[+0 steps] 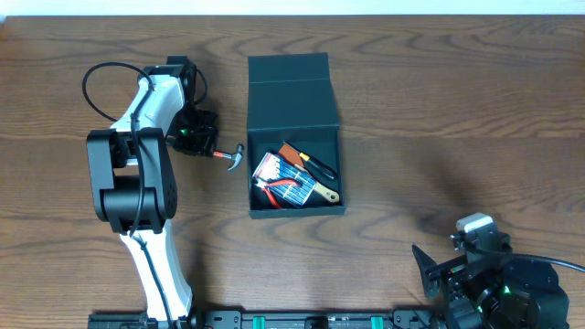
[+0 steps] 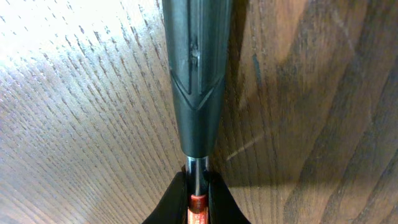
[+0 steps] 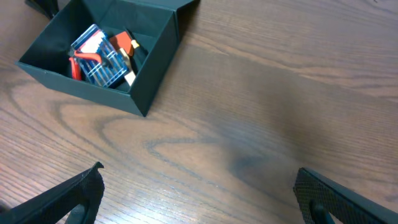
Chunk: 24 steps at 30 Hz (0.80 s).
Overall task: Pack container
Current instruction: 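Lower the left gripper and grasp the hammer by its black handle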
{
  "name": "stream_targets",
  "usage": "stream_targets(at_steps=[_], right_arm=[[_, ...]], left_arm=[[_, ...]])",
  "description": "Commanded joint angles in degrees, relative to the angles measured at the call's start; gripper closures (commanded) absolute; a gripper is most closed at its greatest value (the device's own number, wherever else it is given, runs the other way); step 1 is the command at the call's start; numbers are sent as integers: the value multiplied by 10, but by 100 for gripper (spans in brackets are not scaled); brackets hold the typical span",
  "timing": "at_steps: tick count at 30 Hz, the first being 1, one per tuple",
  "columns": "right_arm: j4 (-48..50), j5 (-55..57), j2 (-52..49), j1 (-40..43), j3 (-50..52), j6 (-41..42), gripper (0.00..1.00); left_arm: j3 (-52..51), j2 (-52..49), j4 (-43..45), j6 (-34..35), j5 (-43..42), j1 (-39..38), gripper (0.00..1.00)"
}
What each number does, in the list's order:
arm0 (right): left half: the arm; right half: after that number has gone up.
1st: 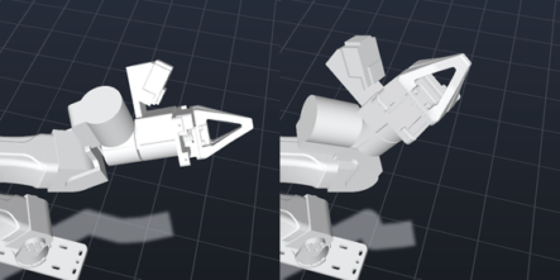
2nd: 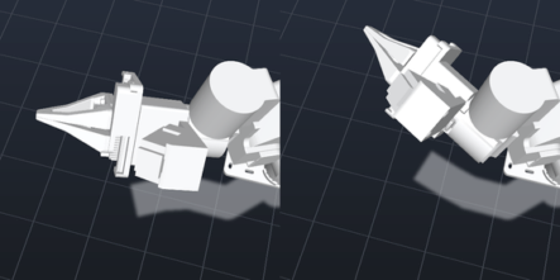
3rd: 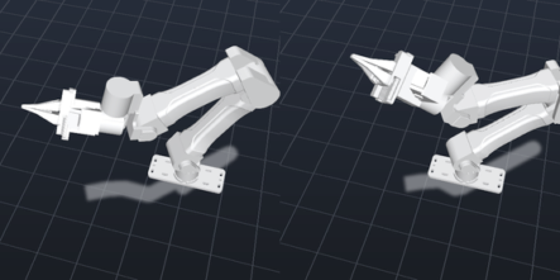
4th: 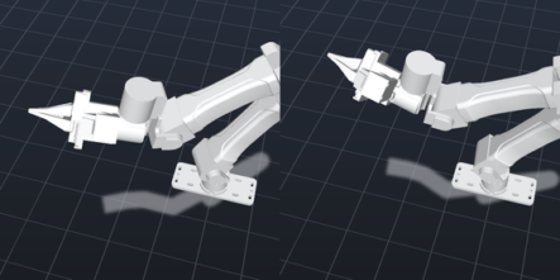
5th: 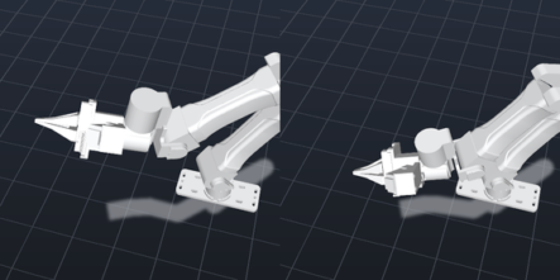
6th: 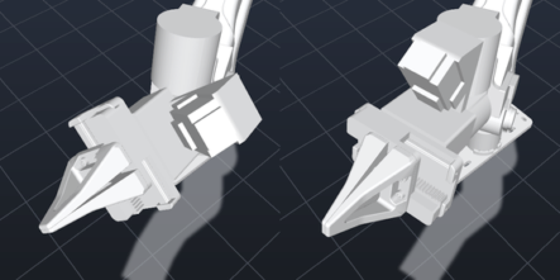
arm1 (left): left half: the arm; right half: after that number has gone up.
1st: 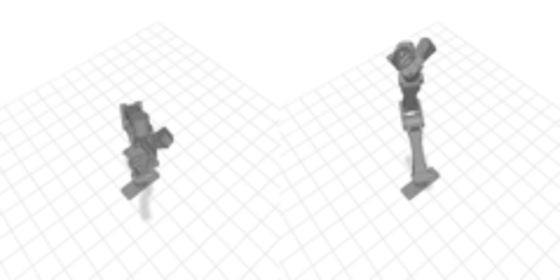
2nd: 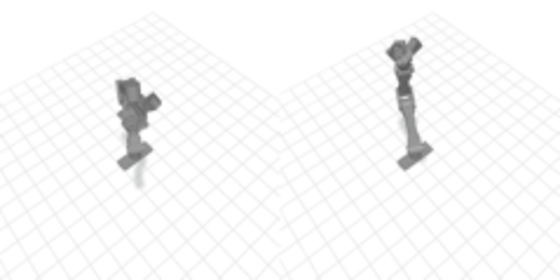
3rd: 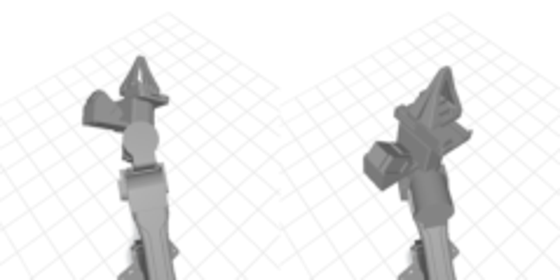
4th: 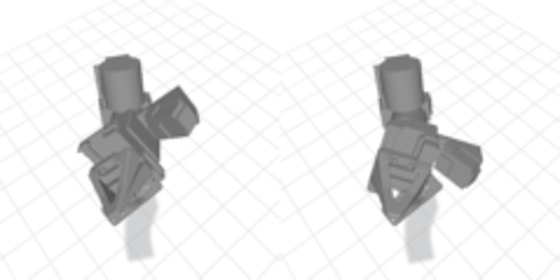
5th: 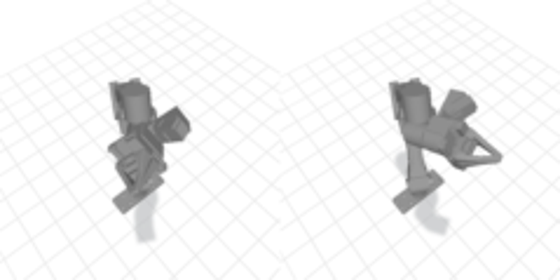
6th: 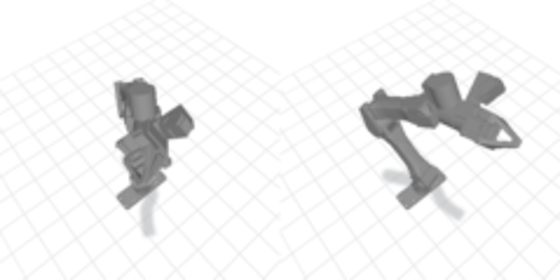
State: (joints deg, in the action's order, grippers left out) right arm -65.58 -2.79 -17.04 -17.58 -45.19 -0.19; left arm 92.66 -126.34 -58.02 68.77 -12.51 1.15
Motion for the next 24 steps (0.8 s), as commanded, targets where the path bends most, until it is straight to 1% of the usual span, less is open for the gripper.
stream_targets(at_steps=[1,9,17,24], right_arm=[[0,2,2,4,0,10,1],[0,2,2,4,0,10,1],[0,2,2,4,0,10,1],[0,2,2,4,0,10,1]], left_arm=[[5,-14,-2,-2,5,5,94],[5,19,-2,-2,28,5,94],[5,104,-2,-2,67,5,94],[5,188,-2,-17,76,4,94]])
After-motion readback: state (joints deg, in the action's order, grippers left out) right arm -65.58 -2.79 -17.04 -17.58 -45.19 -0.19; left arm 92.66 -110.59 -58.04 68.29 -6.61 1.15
